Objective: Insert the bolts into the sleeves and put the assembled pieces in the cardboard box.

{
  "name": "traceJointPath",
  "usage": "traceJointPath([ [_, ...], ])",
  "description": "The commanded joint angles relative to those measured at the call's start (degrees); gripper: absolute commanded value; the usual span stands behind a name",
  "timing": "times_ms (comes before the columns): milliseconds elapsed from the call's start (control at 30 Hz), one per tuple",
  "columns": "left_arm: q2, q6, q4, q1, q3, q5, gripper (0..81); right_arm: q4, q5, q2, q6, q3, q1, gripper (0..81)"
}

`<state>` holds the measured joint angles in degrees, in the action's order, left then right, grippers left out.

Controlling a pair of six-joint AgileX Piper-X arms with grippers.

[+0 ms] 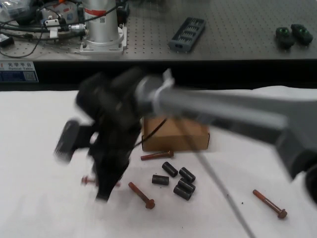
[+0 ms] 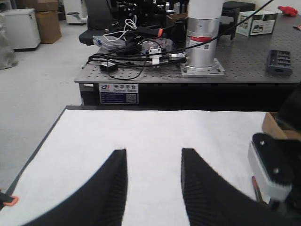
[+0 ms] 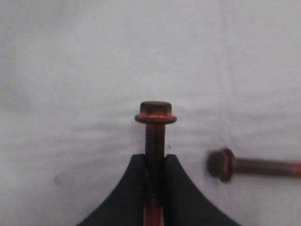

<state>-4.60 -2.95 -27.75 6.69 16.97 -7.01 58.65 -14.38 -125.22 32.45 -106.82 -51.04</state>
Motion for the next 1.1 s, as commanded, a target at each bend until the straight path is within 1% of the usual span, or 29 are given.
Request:
traceJointPath([
  [0, 0.2, 0.8, 0.4, -0.2, 0.6, 2.2, 27.6, 1.2, -2.5, 3.6, -0.7, -0.7, 1.6, 0.4],
  [67, -0.8, 0.8, 0.6, -0.2, 0.6, 4.1, 27.6, 1.4, -5.3, 7.5, -0.7, 1.7, 3.8, 0.4],
  [133, -3.1, 0.8, 0.8, -0.2, 0.6, 8.0, 27.6, 1.2, -8.6, 12.3, -0.7, 5.5, 5.7, 0.4],
  [233, -9.9, 0.8, 1.1, -0.2, 0.8, 15.4, 27.6, -1.2, -14.8, 19.7, -1.3, 13.0, 8.7, 0.4],
  [267, -12.6, 0.8, 1.3, -0.2, 1.0, 16.5, 27.6, -3.8, -16.2, 22.4, -2.2, 16.4, 9.6, 0.4],
  [400, -23.2, 0.8, 7.5, 0.1, 3.2, 19.7, 27.6, -12.3, -17.5, 33.3, -6.2, 31.1, 12.0, 0.4],
  [467, -28.7, 1.7, 10.8, 1.0, 5.4, 21.3, 27.6, -17.3, -18.2, 38.3, -9.6, 38.1, 12.5, 0.4],
  [600, -41.1, 10.1, 11.5, 6.1, 11.9, 21.6, 27.6, -31.7, -21.0, 48.5, -17.5, 51.5, 12.5, 0.4],
  [667, -47.8, 14.9, 11.5, 9.9, 15.3, 21.1, 27.6, -39.0, -20.8, 53.2, -21.2, 57.1, 12.5, 0.4],
  [733, -54.2, 20.0, 11.5, 13.7, 18.3, 20.6, 27.6, -43.6, -19.9, 57.1, -24.3, 61.3, 12.5, 0.4],
  [833, -61.7, 26.8, 11.6, 17.8, 22.2, 20.2, 27.6, -44.0, -17.0, 61.6, -25.7, 64.8, 12.5, 0.4],
  [900, -66.0, 29.9, 11.6, 19.8, 24.3, 20.2, 27.6, -42.7, -15.7, 64.1, -25.8, 66.3, 13.0, 0.4],
  [967, -70.3, 33.2, 11.6, 21.6, 25.7, 20.2, 27.6, -42.2, -15.7, 66.7, -26.6, 68.1, 14.2, 0.4],
  [1067, -75.7, 37.8, 11.8, 23.6, 27.1, 19.9, 27.6, -42.3, -15.7, 71.2, -27.5, 70.8, 17.4, 0.4],
])
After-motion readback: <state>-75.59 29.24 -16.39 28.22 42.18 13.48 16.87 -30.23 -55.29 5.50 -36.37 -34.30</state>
